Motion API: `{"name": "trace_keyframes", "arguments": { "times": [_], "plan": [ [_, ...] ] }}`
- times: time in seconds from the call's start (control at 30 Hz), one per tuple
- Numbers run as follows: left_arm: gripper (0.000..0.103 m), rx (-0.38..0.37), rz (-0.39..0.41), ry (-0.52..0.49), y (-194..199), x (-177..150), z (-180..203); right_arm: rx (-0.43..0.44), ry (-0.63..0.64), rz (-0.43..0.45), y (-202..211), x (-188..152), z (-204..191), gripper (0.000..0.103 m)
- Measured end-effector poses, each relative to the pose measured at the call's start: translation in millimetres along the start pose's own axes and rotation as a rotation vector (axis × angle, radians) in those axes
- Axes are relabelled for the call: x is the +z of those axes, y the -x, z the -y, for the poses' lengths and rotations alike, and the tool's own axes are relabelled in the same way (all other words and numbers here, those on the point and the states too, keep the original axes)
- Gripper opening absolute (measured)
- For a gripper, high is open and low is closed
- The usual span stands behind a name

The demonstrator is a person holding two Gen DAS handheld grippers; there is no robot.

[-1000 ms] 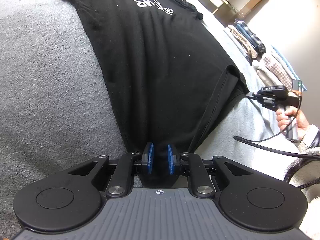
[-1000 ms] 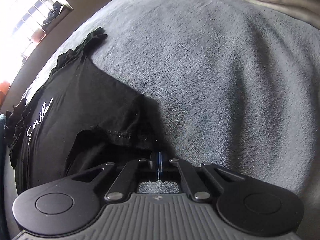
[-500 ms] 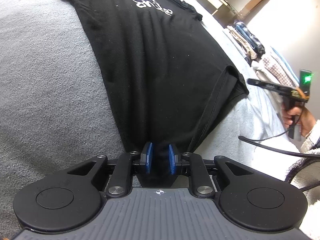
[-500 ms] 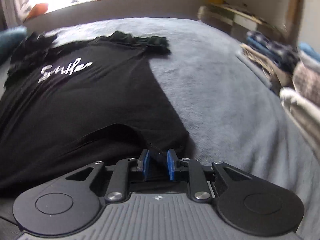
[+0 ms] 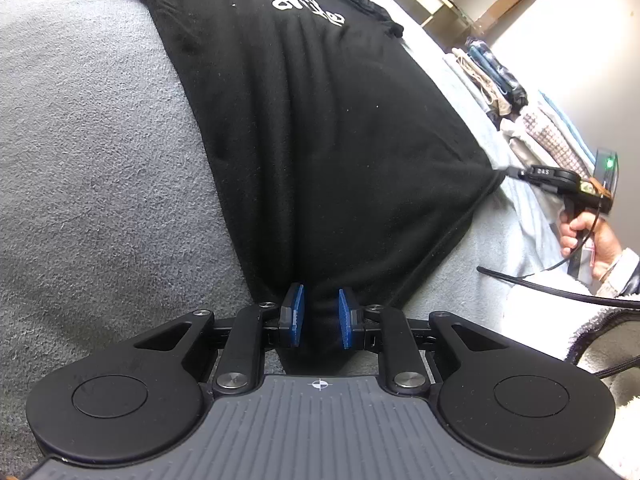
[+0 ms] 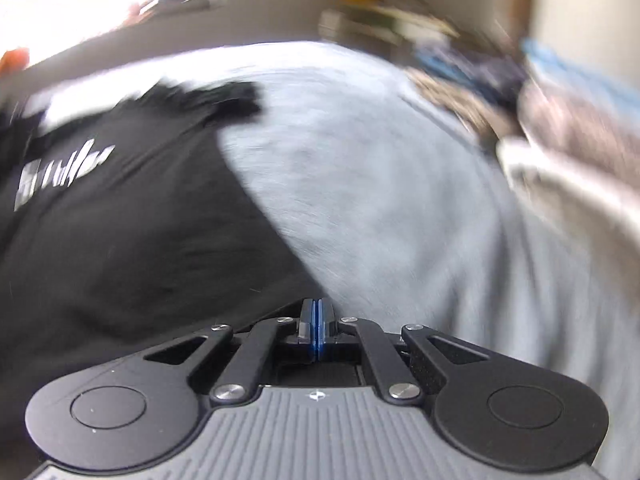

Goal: Fold clothes

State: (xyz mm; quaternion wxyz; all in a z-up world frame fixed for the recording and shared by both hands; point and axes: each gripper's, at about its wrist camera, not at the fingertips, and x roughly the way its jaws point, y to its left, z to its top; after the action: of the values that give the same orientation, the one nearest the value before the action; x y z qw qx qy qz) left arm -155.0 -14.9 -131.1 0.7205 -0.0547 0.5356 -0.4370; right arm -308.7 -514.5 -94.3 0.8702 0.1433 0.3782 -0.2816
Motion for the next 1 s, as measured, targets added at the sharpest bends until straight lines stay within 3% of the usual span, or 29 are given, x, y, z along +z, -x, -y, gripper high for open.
{"name": "trace_keyframes", "arguments": {
  "times": [0.2,0.37,0.43,0.53,0.63,0.67,0.7,0.73,1.0],
  "plan": [
    [0.018,0.008,-0.009,0.007,2,-1,3,0.056,-0.367,-0.025,-15,-19,69,0.000],
    [0.018,0.011,-0.017,0.025,2,-2,3,0.243,-0.590,-0.002,-10,-22,94,0.004],
    [0.019,0.006,-0.023,0.038,3,-2,2,0.297,-0.645,-0.014,-15,-20,99,0.017],
    [0.019,-0.002,-0.034,0.051,4,-4,0,0.321,-0.633,-0.053,-25,-17,96,0.032],
    [0.020,-0.011,-0.044,0.060,5,-6,0,0.339,-0.594,-0.113,-34,-15,88,0.032],
    [0.020,-0.014,-0.048,0.064,5,-7,-1,0.345,-0.581,-0.133,-37,-15,86,0.028],
    [0.020,-0.022,-0.052,0.069,5,-7,-2,0.351,-0.568,-0.153,-40,-14,83,0.008],
    [0.020,-0.031,-0.057,0.076,5,-8,-3,0.357,-0.555,-0.173,-43,-13,80,0.003],
    [0.023,-0.075,-0.102,0.091,1,-8,-7,0.232,-0.520,-0.156,-39,-16,81,0.005]
  ]
}}
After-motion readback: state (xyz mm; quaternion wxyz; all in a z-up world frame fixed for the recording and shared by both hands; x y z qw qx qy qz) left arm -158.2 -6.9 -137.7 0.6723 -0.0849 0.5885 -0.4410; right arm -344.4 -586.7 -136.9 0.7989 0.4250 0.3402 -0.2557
